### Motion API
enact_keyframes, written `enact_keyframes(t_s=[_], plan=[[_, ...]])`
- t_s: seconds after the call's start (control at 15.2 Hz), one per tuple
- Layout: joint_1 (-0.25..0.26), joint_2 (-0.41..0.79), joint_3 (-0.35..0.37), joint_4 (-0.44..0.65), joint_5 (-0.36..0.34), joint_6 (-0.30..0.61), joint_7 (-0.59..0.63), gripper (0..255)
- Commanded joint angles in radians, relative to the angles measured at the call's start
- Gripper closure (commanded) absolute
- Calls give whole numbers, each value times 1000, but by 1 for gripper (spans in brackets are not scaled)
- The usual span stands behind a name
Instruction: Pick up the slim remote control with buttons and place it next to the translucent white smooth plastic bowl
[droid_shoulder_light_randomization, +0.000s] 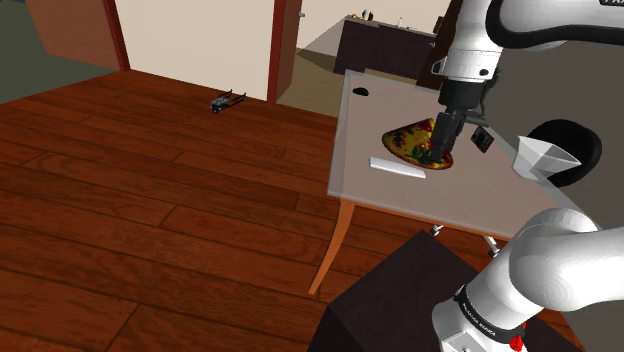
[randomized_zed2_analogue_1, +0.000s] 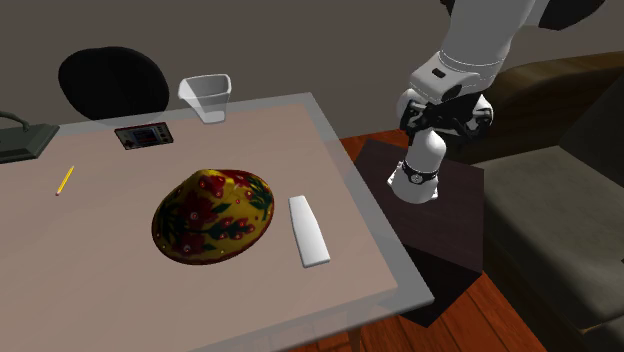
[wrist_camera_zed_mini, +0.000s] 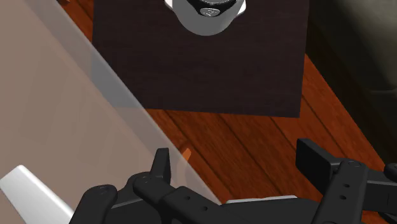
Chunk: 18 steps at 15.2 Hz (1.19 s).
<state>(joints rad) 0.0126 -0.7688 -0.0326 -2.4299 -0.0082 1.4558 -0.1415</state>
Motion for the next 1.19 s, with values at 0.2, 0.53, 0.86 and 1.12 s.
enact_keyframes(t_s=[0.2, 0.53, 0.86, 1.12], plan=[[-4, 10, -66, -48, -60, 84, -115, 0], [-10, 71, -180, -96, -149, 240, -300, 0], [-6, 185, -297, -100, -209, 410, -484, 0], [14, 310, -390, -71, -220, 546, -636, 0]])
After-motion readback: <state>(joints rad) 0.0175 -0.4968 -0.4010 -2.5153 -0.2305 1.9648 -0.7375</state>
